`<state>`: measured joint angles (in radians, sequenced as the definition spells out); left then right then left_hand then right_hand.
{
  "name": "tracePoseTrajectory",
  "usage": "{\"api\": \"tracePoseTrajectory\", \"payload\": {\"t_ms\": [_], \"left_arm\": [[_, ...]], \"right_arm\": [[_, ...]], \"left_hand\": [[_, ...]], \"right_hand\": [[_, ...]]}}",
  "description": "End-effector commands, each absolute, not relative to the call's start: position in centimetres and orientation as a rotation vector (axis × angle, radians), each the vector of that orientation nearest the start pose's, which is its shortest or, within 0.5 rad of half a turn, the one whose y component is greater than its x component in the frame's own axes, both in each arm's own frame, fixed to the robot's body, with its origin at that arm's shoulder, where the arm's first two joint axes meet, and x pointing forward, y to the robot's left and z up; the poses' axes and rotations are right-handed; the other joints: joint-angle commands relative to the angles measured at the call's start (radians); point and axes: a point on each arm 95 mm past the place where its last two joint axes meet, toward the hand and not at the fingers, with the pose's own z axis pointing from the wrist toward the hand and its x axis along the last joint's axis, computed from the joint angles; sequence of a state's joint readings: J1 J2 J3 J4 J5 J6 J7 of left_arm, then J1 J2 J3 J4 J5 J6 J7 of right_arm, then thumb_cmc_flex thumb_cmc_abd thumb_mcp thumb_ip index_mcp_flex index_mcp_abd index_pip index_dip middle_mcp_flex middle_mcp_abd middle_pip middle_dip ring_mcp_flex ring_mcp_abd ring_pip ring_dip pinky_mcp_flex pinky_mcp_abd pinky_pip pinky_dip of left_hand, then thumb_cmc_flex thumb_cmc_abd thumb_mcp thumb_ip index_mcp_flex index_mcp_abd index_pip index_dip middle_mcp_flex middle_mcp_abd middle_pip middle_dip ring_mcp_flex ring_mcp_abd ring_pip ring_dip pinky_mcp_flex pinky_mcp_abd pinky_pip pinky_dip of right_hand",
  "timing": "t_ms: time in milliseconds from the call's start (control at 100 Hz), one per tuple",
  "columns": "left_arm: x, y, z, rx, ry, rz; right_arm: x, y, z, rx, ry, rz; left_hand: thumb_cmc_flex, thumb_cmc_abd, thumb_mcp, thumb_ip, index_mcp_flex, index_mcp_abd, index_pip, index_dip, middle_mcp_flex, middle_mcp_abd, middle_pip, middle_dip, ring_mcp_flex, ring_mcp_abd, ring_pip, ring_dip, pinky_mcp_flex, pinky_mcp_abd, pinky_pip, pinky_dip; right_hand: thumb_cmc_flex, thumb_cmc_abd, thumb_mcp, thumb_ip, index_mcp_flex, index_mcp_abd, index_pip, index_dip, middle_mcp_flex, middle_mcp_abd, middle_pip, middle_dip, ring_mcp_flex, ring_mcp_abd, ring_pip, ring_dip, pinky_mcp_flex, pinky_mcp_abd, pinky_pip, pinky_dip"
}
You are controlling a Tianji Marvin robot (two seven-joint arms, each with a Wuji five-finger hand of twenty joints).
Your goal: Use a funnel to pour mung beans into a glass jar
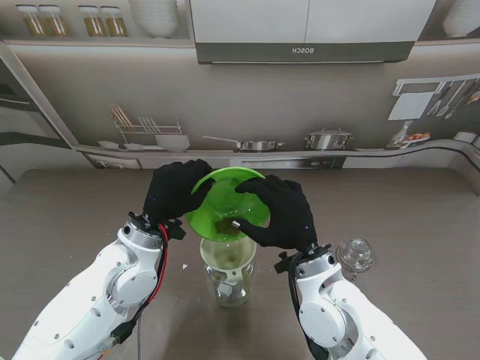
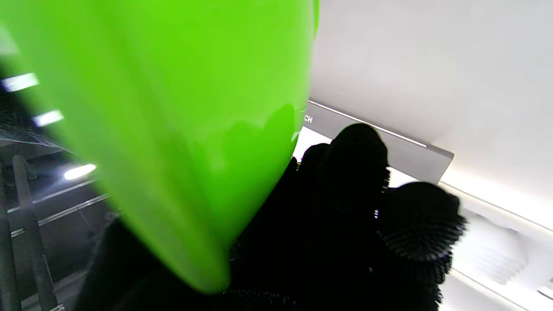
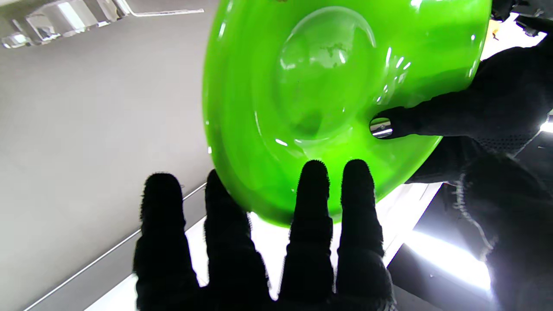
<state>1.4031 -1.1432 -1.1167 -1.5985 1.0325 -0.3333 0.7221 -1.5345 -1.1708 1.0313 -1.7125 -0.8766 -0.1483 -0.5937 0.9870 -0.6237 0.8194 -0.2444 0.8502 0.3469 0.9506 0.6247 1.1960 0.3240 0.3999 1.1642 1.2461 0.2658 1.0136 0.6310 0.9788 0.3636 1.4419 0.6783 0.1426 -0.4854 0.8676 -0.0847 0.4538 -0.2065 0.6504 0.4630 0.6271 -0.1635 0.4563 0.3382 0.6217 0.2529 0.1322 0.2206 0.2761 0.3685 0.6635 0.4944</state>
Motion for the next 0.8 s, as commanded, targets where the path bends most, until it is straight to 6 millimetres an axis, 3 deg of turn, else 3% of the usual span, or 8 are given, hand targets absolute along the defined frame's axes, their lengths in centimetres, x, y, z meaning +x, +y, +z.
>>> {"api": "tracePoseTrajectory", "payload": {"t_ms": [0, 240, 790], "left_arm": [[40.4, -5.5, -21.1, -0.493, 0.936, -2.193], [40.4, -5.5, -21.0, -0.49, 0.936, -2.181], [40.5, -5.5, -20.7, -0.447, 0.951, -2.169]], "right_arm": [[36.5, 9.0, -24.3, 0.872, 0.932, 2.188], [36.2, 8.4, -24.2, 0.868, 0.937, 2.19], [35.9, 8.0, -24.1, 0.84, 0.91, 2.196]], "left_hand": [[0.126, 0.07, 0.121, 0.055, 0.03, -0.149, 0.168, 0.037, 0.02, -0.041, 0.024, 0.016, 0.021, -0.027, 0.015, 0.0, 0.032, -0.061, 0.029, -0.005], [0.126, 0.071, 0.12, 0.055, 0.029, -0.148, 0.17, 0.035, 0.02, -0.039, 0.026, 0.017, 0.021, -0.029, 0.015, 0.0, 0.032, -0.064, 0.028, -0.006], [0.126, 0.071, 0.12, 0.055, 0.027, -0.148, 0.171, 0.033, 0.018, -0.04, 0.027, 0.014, 0.021, -0.03, 0.014, 0.0, 0.032, -0.066, 0.029, -0.007]], "right_hand": [[-0.023, -0.008, -0.005, 0.018, 0.001, -0.025, -0.019, 0.007, -0.019, 0.045, -0.031, -0.005, -0.035, 0.017, -0.012, -0.022, -0.015, 0.044, -0.025, -0.013], [-0.021, -0.012, -0.018, 0.017, 0.007, -0.04, -0.03, 0.008, -0.028, 0.041, -0.043, -0.007, -0.071, 0.041, -0.034, -0.039, -0.032, 0.066, -0.047, -0.02], [-0.017, -0.012, -0.032, 0.021, 0.009, -0.039, -0.04, 0.015, -0.029, 0.042, -0.047, -0.008, -0.082, 0.015, -0.034, -0.065, -0.036, 0.062, -0.068, -0.023]]}}
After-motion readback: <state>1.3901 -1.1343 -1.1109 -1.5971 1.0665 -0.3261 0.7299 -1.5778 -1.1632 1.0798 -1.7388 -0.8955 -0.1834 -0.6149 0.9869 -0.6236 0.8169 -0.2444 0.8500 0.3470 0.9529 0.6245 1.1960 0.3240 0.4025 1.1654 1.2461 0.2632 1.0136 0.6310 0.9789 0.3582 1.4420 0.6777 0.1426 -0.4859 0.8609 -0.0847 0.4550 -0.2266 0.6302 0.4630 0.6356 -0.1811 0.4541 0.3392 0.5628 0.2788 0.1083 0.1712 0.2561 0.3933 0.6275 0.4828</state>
